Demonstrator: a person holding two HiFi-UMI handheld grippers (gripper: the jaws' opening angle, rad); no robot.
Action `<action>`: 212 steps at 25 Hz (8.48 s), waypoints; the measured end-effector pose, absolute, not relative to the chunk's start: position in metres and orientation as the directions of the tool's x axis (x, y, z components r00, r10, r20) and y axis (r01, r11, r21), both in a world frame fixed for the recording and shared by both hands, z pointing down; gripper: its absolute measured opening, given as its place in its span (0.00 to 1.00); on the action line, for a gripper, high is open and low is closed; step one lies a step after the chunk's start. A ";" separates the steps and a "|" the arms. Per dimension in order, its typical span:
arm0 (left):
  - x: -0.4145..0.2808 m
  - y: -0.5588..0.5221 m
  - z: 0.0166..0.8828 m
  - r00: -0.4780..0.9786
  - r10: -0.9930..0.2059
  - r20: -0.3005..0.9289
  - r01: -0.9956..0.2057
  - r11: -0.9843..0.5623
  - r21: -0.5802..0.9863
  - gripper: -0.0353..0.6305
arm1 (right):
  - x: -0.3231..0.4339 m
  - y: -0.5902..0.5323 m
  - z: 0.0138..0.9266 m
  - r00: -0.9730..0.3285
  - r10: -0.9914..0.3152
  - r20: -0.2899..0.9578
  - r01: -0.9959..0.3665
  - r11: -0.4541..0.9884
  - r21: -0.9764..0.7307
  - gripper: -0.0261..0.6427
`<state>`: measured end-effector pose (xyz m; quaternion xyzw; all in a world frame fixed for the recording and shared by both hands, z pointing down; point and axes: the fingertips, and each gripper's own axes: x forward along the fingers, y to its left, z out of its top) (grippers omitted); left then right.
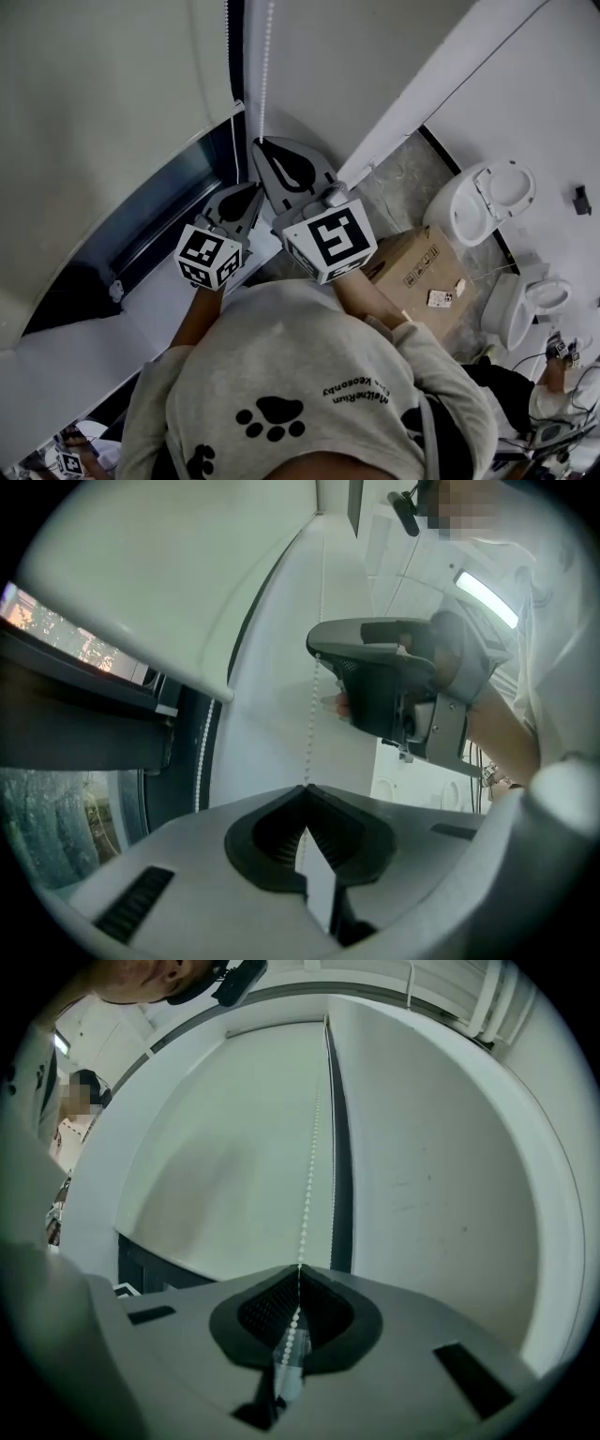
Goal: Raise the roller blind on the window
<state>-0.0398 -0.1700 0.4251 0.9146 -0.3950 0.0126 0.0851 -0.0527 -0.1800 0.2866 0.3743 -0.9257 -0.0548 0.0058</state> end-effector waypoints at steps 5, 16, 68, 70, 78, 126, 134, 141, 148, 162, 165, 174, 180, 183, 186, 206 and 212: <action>-0.039 -0.168 0.465 0.669 -0.730 0.139 -0.743 -0.655 0.133 0.06 | -0.052 -0.178 0.327 -0.715 -0.698 0.025 -0.694 0.714 0.089 0.06; -0.039 -0.161 0.509 0.656 -0.734 0.173 -0.754 -0.641 0.142 0.07 | -0.052 -0.172 0.370 -0.711 -0.700 0.070 -0.696 0.714 0.071 0.06; -0.040 -0.175 0.242 0.748 -0.658 -0.085 -0.661 -0.750 -0.017 0.06 | -0.055 -0.172 0.370 -0.729 -0.684 -0.007 -0.681 0.724 0.108 0.06; -0.041 -0.174 0.241 0.748 -0.657 -0.092 -0.660 -0.751 -0.003 0.06 | -0.056 -0.172 0.370 -0.726 -0.688 -0.008 -0.685 0.721 0.108 0.06; -0.045 -0.176 0.278 0.748 -0.662 -0.044 -0.660 -0.750 0.053 0.06 | -0.058 -0.171 0.406 -0.720 -0.691 0.061 -0.685 0.722 0.098 0.06; -0.041 -0.167 0.431 0.724 -0.685 0.087 -0.685 -0.697 0.213 0.06 | -0.022 -0.141 0.359 -0.771 -0.634 0.052 -0.633 0.773 0.039 0.24; -0.035 -0.165 0.432 0.725 -0.684 0.080 -0.684 -0.700 0.205 0.06 | -0.039 -0.158 0.303 -0.788 -0.614 -0.046 -0.616 0.786 0.056 0.20; -0.032 -0.161 0.431 0.727 -0.682 0.077 -0.681 -0.703 0.204 0.06 | -0.052 -0.169 0.279 -0.793 -0.606 -0.061 -0.609 0.790 0.073 0.16; -0.033 -0.163 0.433 0.717 -0.694 0.067 -0.692 -0.696 0.194 0.06 | -0.052 -0.172 0.279 -0.794 -0.605 -0.059 -0.607 0.794 0.035 0.06; -0.037 -0.162 0.502 0.686 -0.709 0.164 -0.726 -0.657 0.203 0.06 | -0.053 -0.173 0.351 -0.768 -0.638 0.050 -0.636 0.770 0.051 0.06; -0.038 -0.161 0.519 0.681 -0.708 0.186 -0.732 -0.648 0.210 0.06 | -0.052 -0.173 0.368 -0.765 -0.640 0.071 -0.639 0.768 0.045 0.06; -0.037 -0.160 0.530 0.670 -0.717 0.194 -0.742 -0.645 0.182 0.07 | -0.054 -0.173 0.381 -0.759 -0.648 0.062 -0.647 0.761 0.046 0.06; -0.039 -0.153 0.524 0.685 -0.708 0.169 -0.728 -0.659 0.190 0.07 | -0.053 -0.174 0.381 -0.757 -0.650 0.065 -0.649 0.760 0.041 0.06; -0.041 -0.149 0.506 0.711 -0.689 0.138 -0.700 -0.676 0.232 0.23 | -0.051 -0.175 0.380 -0.756 -0.652 0.063 -0.651 0.758 0.038 0.06; -0.048 -0.146 0.477 0.722 -0.686 0.090 -0.682 -0.683 0.261 0.24 | -0.050 -0.174 0.379 -0.756 -0.652 0.060 -0.651 0.758 0.035 0.06; -0.049 -0.168 0.276 0.759 -0.649 -0.059 -0.645 -0.761 0.075 0.21 | -0.056 -0.173 0.379 -0.772 -0.633 0.059 -0.632 0.774 0.033 0.06; -0.044 -0.177 0.246 0.754 -0.653 -0.078 -0.654 -0.756 0.008 0.19 | -0.056 -0.174 0.379 -0.771 -0.634 0.063 -0.633 0.773 0.039 0.06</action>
